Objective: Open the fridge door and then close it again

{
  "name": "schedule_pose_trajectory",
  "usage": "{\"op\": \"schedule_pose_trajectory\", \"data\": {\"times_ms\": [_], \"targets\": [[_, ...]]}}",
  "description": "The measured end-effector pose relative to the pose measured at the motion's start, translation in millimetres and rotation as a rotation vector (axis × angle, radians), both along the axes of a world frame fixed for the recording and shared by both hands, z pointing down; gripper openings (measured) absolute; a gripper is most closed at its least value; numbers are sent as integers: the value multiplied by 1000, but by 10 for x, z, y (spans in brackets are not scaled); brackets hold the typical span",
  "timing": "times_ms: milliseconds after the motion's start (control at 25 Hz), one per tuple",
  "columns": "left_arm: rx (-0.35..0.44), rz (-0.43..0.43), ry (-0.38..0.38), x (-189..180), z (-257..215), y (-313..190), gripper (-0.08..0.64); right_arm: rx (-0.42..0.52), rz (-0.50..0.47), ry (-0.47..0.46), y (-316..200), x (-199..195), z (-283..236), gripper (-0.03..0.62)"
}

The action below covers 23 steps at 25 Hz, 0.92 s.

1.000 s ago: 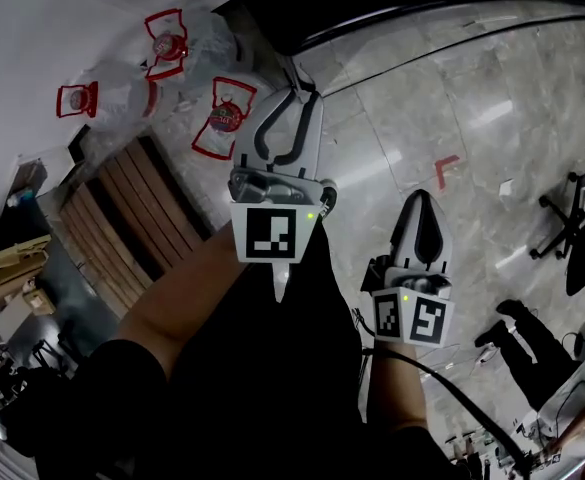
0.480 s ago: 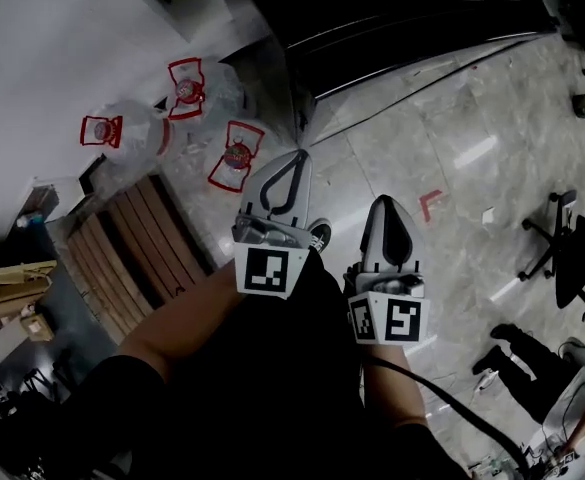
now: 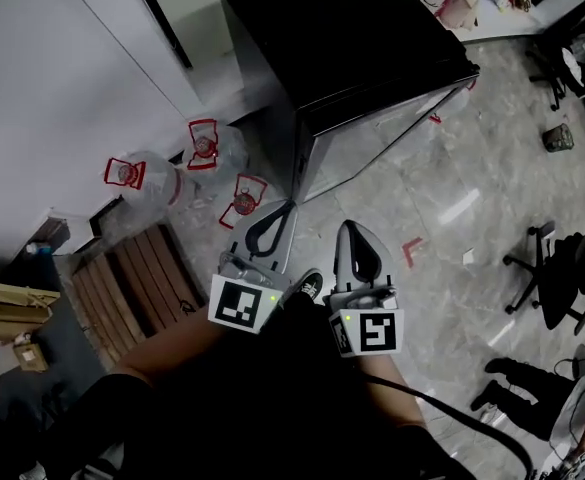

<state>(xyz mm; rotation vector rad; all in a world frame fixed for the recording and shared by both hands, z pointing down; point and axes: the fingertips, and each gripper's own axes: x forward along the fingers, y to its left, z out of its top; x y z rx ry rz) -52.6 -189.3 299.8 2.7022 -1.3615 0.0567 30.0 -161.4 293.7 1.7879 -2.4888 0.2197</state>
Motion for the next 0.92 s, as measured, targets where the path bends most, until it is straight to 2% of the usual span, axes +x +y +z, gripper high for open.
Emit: {"op": "schedule_pose_trajectory", "data": {"times_ms": [440, 920], "targets": [[56, 53, -9, -132, -589, 310, 8, 92, -13, -17, 255, -181, -675, 15], [49, 90, -16, -128, -631, 404, 8, 94, -26, 15, 349, -311, -780, 15]]}}
